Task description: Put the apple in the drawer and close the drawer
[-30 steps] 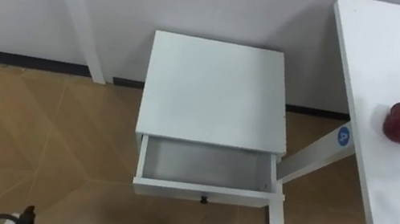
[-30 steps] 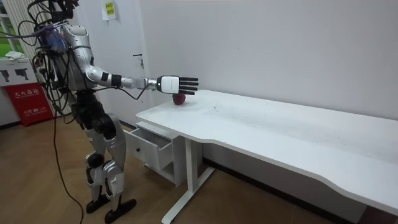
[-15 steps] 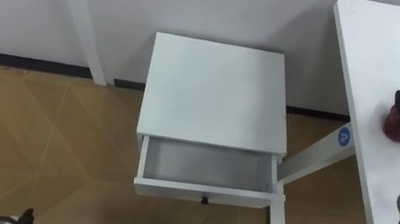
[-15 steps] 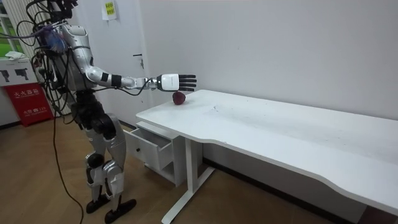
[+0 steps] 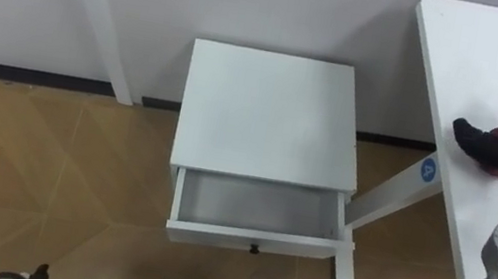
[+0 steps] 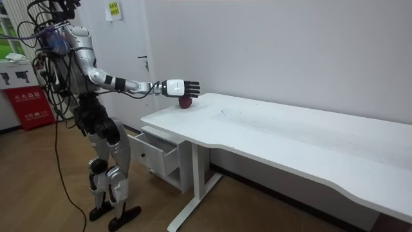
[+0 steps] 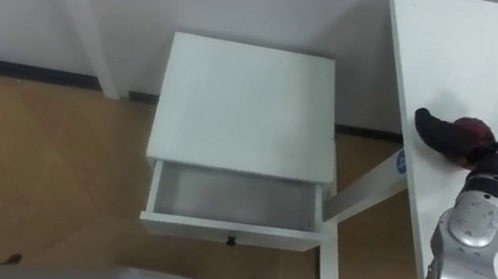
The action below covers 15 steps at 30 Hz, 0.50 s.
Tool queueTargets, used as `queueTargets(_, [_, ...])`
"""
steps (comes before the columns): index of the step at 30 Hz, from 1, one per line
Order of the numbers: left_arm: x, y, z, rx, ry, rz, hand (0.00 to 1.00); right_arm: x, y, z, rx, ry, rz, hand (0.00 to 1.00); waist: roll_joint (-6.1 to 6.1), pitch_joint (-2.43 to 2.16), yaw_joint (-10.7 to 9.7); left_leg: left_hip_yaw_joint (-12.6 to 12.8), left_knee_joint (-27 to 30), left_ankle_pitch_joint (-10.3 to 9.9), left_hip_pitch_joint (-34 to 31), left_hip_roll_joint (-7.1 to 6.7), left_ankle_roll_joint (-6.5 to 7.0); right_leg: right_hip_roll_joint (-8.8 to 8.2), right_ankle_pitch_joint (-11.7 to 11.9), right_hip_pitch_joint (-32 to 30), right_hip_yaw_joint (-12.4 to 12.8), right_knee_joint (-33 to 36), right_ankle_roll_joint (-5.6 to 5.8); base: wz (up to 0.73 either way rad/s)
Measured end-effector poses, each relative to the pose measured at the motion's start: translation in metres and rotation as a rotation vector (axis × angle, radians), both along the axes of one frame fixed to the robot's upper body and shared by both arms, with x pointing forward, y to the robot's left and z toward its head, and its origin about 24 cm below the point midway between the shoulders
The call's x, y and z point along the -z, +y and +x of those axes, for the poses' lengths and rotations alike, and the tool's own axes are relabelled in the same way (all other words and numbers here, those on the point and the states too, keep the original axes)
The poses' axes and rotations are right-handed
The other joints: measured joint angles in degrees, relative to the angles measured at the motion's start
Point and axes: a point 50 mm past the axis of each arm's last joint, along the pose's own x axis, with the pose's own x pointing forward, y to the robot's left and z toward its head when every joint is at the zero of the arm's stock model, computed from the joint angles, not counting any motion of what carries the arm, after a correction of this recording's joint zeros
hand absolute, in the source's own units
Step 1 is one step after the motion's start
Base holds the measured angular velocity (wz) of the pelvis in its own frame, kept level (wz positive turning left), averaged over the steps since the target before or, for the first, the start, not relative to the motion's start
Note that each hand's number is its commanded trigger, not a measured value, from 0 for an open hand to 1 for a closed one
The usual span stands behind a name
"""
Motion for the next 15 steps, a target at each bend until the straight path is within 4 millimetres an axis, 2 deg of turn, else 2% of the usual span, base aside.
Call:
queueTargets(6, [0.0, 0.0, -0.002, -0.001, 0.003, -0.001, 0.0, 0.016, -0.004, -0.008, -0.006, 0.096, -0.001, 0.0, -0.2, 0.06, 0.01, -0.04, -0.08, 0.0, 0.0, -0.01, 0.0, 0.05, 0.0, 0.0, 0.01, 0.0, 0.0, 0.0])
queueTargets(15, [0.0, 0.0, -0.001, -0.001, -0.004, -0.004, 0.0, 0.018, -0.004, -0.009, -0.014, 0.106, 0.005, 0.0, -0.11, 0.01, 0.0, -0.03, -0.1, 0.0, -0.02, -0.01, 0.0, -0.06, 0.0, -0.05, -0.08, 0.01, 0.0, 0.0])
